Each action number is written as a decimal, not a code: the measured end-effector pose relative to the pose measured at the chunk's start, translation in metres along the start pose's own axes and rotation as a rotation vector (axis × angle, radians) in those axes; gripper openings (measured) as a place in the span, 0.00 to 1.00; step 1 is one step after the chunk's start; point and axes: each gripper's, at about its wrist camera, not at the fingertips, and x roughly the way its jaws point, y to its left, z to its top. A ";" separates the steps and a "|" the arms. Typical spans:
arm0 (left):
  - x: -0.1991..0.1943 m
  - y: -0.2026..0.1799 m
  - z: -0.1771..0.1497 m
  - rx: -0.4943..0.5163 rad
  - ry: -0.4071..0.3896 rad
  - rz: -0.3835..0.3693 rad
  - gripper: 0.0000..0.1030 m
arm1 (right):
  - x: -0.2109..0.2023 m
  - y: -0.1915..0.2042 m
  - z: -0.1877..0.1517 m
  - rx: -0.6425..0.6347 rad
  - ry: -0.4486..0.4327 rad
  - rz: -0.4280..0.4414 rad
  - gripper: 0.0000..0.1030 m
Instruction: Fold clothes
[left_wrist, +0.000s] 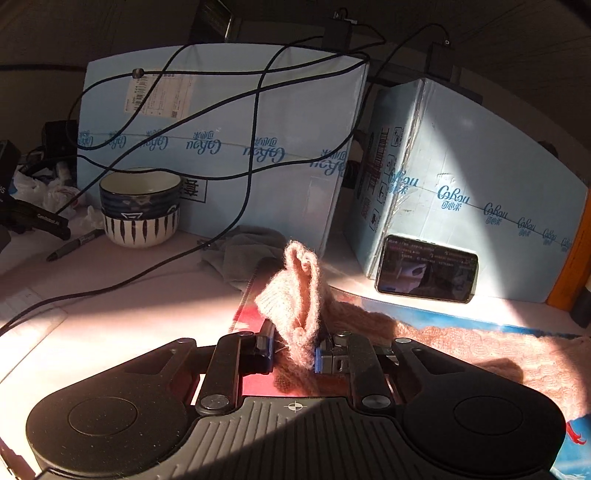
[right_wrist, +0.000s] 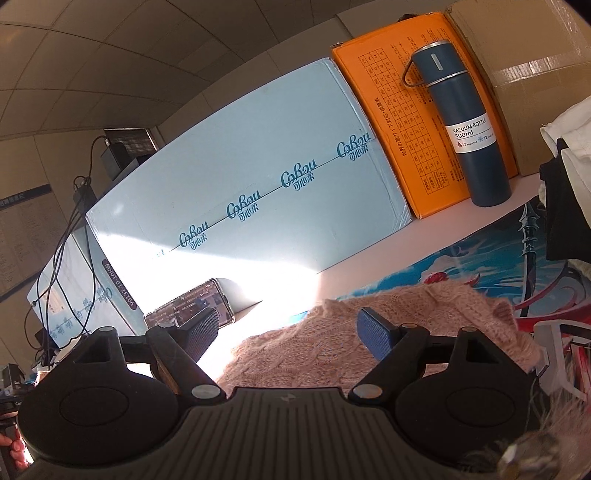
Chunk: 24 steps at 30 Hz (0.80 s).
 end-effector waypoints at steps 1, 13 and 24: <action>0.001 0.002 0.003 -0.008 -0.004 0.008 0.17 | 0.000 -0.001 0.000 0.008 0.007 0.014 0.79; -0.002 -0.059 0.019 -0.142 -0.042 -0.402 0.17 | 0.008 -0.004 -0.004 0.079 0.095 0.090 0.79; 0.031 -0.119 -0.017 -0.228 0.159 -0.515 0.22 | 0.006 -0.004 -0.002 0.083 0.085 0.100 0.79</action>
